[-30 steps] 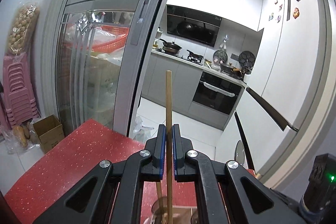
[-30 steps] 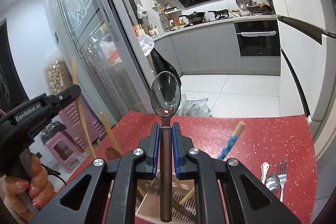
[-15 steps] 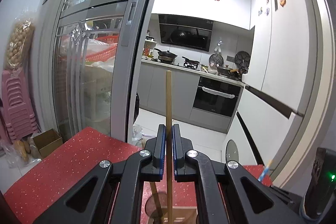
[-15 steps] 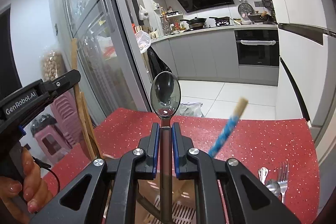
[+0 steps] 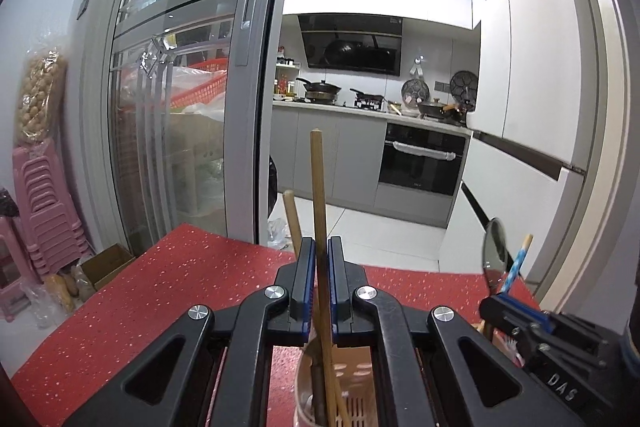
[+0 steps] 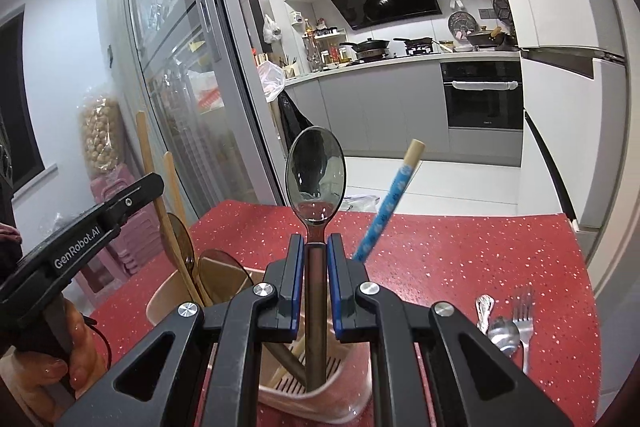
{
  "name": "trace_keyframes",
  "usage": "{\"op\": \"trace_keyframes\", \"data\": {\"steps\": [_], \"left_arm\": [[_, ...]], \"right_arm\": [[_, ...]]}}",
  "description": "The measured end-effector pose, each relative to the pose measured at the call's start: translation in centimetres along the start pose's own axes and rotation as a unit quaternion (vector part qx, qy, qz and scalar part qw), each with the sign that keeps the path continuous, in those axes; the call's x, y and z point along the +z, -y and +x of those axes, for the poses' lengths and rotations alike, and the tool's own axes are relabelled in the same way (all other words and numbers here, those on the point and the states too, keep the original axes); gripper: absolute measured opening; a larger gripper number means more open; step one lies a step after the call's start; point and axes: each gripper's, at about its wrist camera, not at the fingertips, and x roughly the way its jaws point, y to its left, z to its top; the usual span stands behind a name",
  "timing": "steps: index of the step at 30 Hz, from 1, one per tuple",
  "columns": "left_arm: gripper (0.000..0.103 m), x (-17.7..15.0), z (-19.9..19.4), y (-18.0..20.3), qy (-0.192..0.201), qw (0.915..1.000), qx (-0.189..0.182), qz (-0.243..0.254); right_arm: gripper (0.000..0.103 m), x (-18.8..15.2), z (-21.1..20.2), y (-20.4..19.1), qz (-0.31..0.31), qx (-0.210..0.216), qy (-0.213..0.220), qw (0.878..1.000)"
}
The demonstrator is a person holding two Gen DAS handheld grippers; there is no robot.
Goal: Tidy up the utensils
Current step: 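Open both tools to drop the spoon and chopstick into the holder, then move both tools back down to the remaining utensils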
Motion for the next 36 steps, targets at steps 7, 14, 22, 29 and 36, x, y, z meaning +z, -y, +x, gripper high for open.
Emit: {"op": "trace_keyframes", "data": {"steps": [7,14,22,29,36], "left_arm": [[0.029,-0.8,-0.1,-0.3,-0.026,0.9995,0.010,0.012],[0.029,-1.5,-0.3,-0.7,-0.054,0.9982,0.019,0.018],[0.029,-2.3,-2.3,-1.3,-0.080,0.9961,0.022,0.027],[0.029,-4.2,-5.0,-2.1,-0.123,0.9917,0.029,0.027],[0.029,-6.2,-7.8,-2.6,-0.153,0.9874,0.031,0.025]], "right_arm": [[0.013,-0.7,-0.2,0.7,0.016,-0.005,-0.021,1.000],[0.021,-1.0,-0.8,0.8,0.016,-0.001,-0.043,0.999],[0.044,-1.2,-2.6,0.2,0.020,0.012,-0.058,0.998],[0.060,-2.2,-5.1,0.0,0.043,0.017,-0.082,0.996],[0.064,-4.6,-7.8,-0.6,0.054,0.018,-0.117,0.992]]}}
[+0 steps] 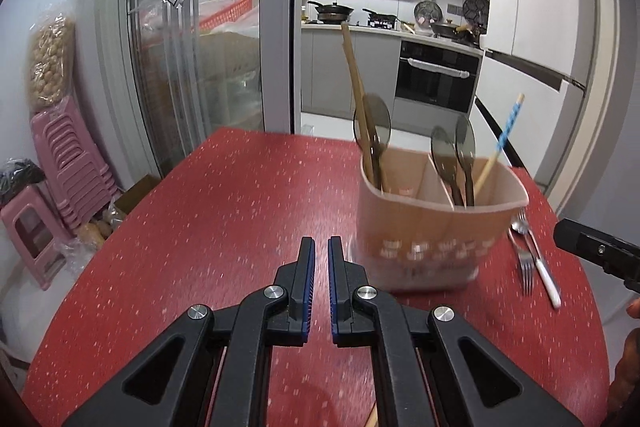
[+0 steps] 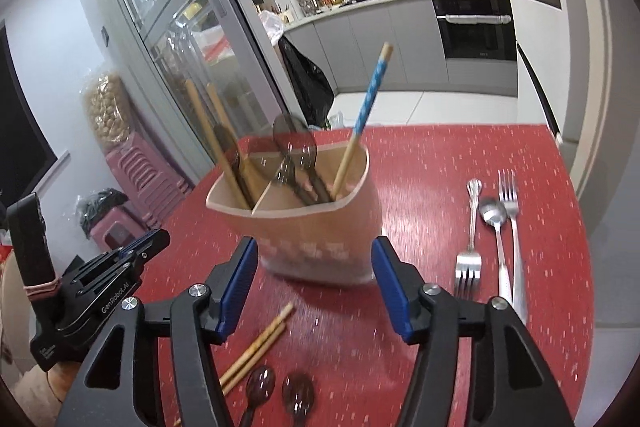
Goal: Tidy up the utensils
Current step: 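Move both tools back down to the remaining utensils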
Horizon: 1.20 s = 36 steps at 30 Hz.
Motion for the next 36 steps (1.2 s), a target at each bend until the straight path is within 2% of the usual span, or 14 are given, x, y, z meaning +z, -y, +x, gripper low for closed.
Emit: {"op": "trace_keyframes", "data": {"steps": [2,12,16,21,22,23,24,26,36], "left_arm": [[0.029,-0.8,-0.5,-0.1,-0.006,1.0000,0.001,0.006],[0.029,-4.5,-2.1,-0.9,-0.041,0.9990,-0.006,0.013],[0.029,-5.8,-2.2,-1.3,-0.055,0.9984,-0.011,0.013],[0.029,-7.3,-2.3,-2.2,-0.073,0.9972,-0.013,0.010],[0.050,-7.6,-2.3,-2.4,-0.076,0.9969,-0.013,0.009],[0.080,-7.7,-2.3,-2.6,-0.080,0.9967,-0.013,0.007],[0.103,-7.8,-2.2,-2.8,-0.087,0.9962,-0.004,0.005],[0.103,-8.7,-1.7,-3.0,-0.077,0.9970,0.006,0.008],[0.103,-16.8,8.0,-2.8,-0.119,0.9918,0.008,0.046]], "right_arm": [[0.069,-0.8,-0.4,-0.1,0.003,-0.001,-0.008,1.000],[0.070,-4.9,-1.9,0.3,0.032,-0.015,-0.047,0.998],[0.080,-6.0,-1.9,0.4,0.039,-0.016,-0.065,0.997],[0.080,-7.6,-1.8,-0.2,0.032,-0.022,-0.089,0.995],[0.080,-7.9,-1.8,-0.3,0.032,-0.022,-0.092,0.995],[0.081,-8.2,-1.7,-0.4,0.032,-0.023,-0.097,0.995],[0.081,-8.5,-1.6,-0.4,0.032,-0.024,-0.102,0.994],[0.081,-9.0,-1.5,-0.5,0.031,-0.027,-0.110,0.993],[0.081,-11.1,-0.5,-1.5,0.007,-0.047,-0.156,0.987]]}}
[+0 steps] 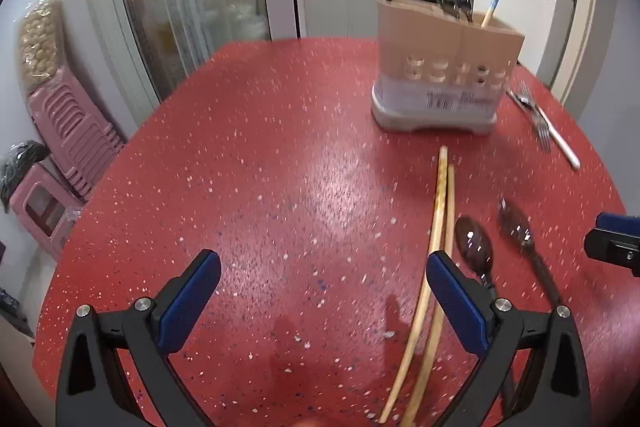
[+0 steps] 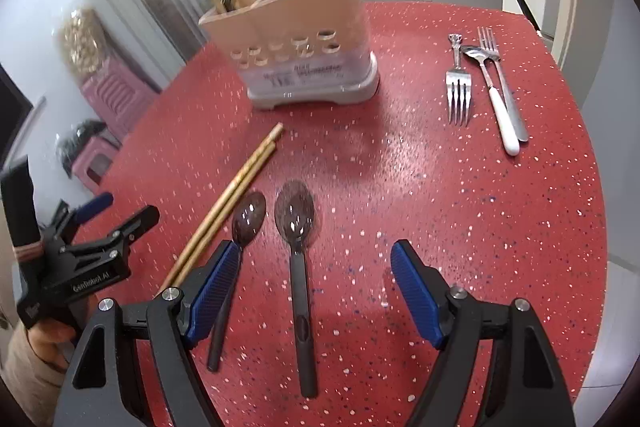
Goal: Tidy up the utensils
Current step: 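Move both tools back down to the remaining utensils, then grasp a dark translucent spoon by its handle with the right tool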
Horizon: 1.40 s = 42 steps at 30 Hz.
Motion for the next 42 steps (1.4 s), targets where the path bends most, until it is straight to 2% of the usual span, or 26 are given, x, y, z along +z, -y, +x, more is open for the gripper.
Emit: {"op": "trace_keyframes", "data": {"steps": [7,12,18,25,30,32,42], "left_arm": [[0.103,-3.3,7.9,0.6,-0.040,0.9976,-0.051,0.026],[0.103,-5.0,13.4,1.6,-0.059,0.9954,-0.065,0.038],[0.103,-7.3,19.3,2.2,-0.067,0.9942,-0.069,0.048],[0.103,-10.5,25.3,2.4,-0.070,0.9942,-0.067,0.048],[0.103,-12.5,29.0,2.6,-0.071,0.9939,-0.069,0.049],[0.103,-13.2,30.6,3.0,-0.073,0.9935,-0.070,0.052],[0.103,-16.1,38.8,6.1,-0.094,0.9881,-0.090,0.082]], "right_arm": [[0.081,0.0,1.7,-1.5,-0.023,-0.018,-0.051,0.998],[0.081,0.8,3.2,-2.1,-0.028,-0.023,-0.086,0.996],[0.072,1.7,4.5,-2.9,-0.037,-0.024,-0.112,0.993],[0.053,2.6,7.2,-4.1,-0.055,-0.047,-0.140,0.988],[0.043,2.7,8.2,-5.0,-0.073,-0.072,-0.140,0.985],[0.030,2.5,8.4,-5.4,-0.086,-0.087,-0.139,0.983],[0.029,2.3,8.0,-4.7,-0.074,-0.064,-0.126,0.987]]}}
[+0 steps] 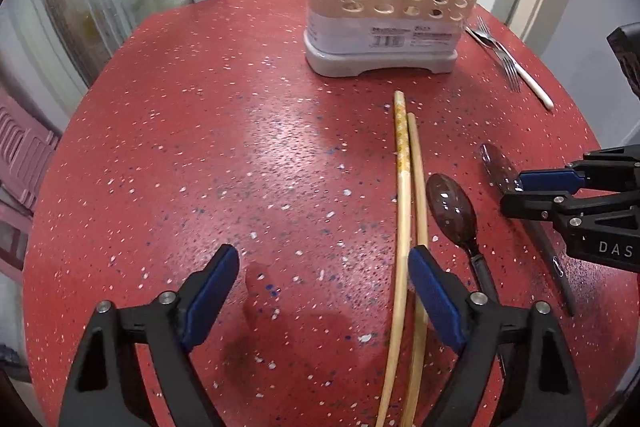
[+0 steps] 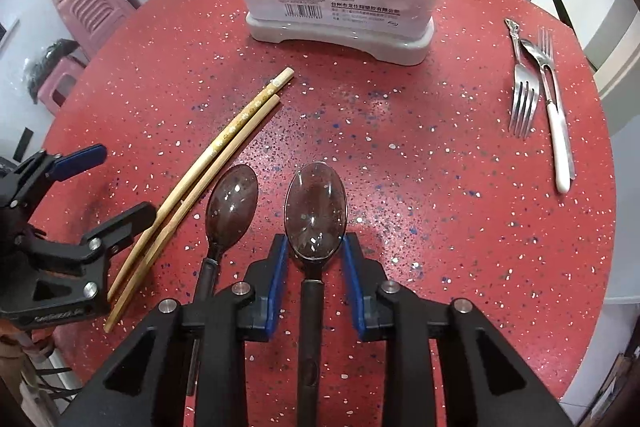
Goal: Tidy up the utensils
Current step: 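Grasp a dark translucent spoon by its handle with the right tool, then grasp the yellow-patterned chopstick with the left tool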
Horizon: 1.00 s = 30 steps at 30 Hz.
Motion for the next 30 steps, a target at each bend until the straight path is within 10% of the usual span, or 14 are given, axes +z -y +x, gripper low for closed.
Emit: {"op": "trace_keyframes", "data": {"steps": [22,30], "left_arm": [[0.103,4.6,19.8,6.0,-0.040,0.9961,0.018,0.076],[0.081,9.8,24.7,7.3,-0.068,0.9927,-0.012,0.099]], "right_arm": [[0.030,0.2,-1.0,2.8,0.016,0.031,0.006,0.999],[0.030,-0.2,-2.5,4.8,0.037,0.042,0.022,0.998]]}}
